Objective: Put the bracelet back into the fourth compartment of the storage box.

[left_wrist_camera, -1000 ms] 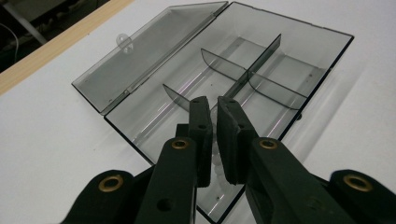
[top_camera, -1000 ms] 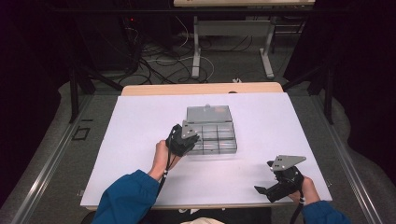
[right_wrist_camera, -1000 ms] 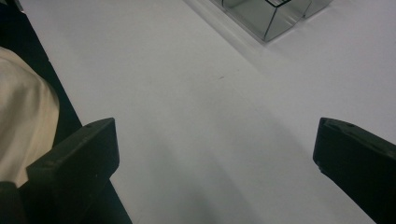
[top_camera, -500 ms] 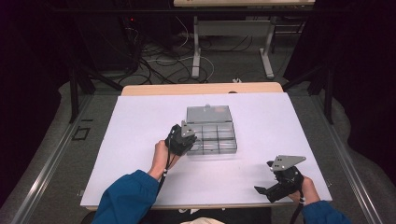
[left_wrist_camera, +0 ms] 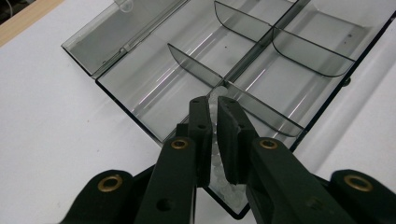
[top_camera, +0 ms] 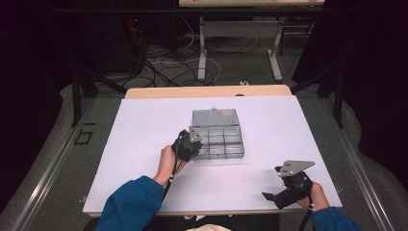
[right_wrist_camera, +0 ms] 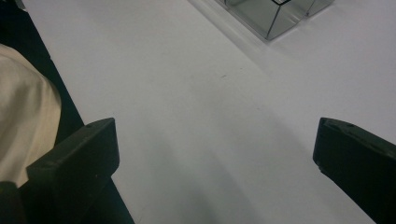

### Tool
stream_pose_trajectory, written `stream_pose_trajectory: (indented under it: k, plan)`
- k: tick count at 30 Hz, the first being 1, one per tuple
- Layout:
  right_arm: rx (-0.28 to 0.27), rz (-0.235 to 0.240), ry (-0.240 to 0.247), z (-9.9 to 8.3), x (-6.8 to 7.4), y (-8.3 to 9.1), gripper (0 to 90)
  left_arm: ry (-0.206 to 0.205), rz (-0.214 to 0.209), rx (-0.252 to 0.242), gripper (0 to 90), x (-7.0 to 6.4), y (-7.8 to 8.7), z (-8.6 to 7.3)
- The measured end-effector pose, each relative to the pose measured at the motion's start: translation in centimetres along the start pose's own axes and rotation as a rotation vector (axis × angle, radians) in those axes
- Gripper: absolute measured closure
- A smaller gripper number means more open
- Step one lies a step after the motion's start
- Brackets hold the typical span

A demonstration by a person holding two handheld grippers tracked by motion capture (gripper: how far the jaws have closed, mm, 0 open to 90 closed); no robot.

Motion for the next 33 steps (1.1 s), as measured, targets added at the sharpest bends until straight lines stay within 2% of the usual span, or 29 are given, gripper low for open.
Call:
stream_pose_trajectory:
  k: [5,9,20,23,25,28,33]
  plan:
    - [0.003,0.006,0.005,0.01,0.01,-0.01,0.0,-0.003,-0.007,0.017,84.2,-0.14,-0.17,-0.09]
    - [0.005,0.006,0.005,0.01,0.04,-0.03,0.0,-0.003,0.011,0.02,84.1,-0.14,-0.42,-0.12]
    - [0.004,0.005,0.001,-0.01,0.03,-0.09,0.0,-0.006,0.023,0.019,78.9,0.06,-0.47,-0.16]
    - [0.003,0.006,0.005,0.0,0.02,-0.03,0.0,-0.006,0.027,0.011,76.3,0.04,-0.36,-0.1]
    - [0.002,0.004,-0.013,-0.04,0.03,0.01,0.0,-0.007,0.027,0.015,74.8,0.05,-0.4,-0.12]
    - [0.008,0.009,-0.002,-0.06,0.04,0.04,0.0,-0.006,0.03,0.015,72.9,0.09,-0.42,-0.11]
    - [-0.01,0.006,-0.002,0.04,0.0,-0.03,0.0,-0.01,0.02,0.011,64.3,0.05,-0.34,-0.08]
Point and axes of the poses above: each handheld gripper's, and its own axes: y roughly backward along the jaws, z roughly out of its top, x roughly to its left, the point moved 7 cm from there along -y, roughly forward along the jaws, and after that the axes turned 15 degrees about x, right-handed, at the moved point
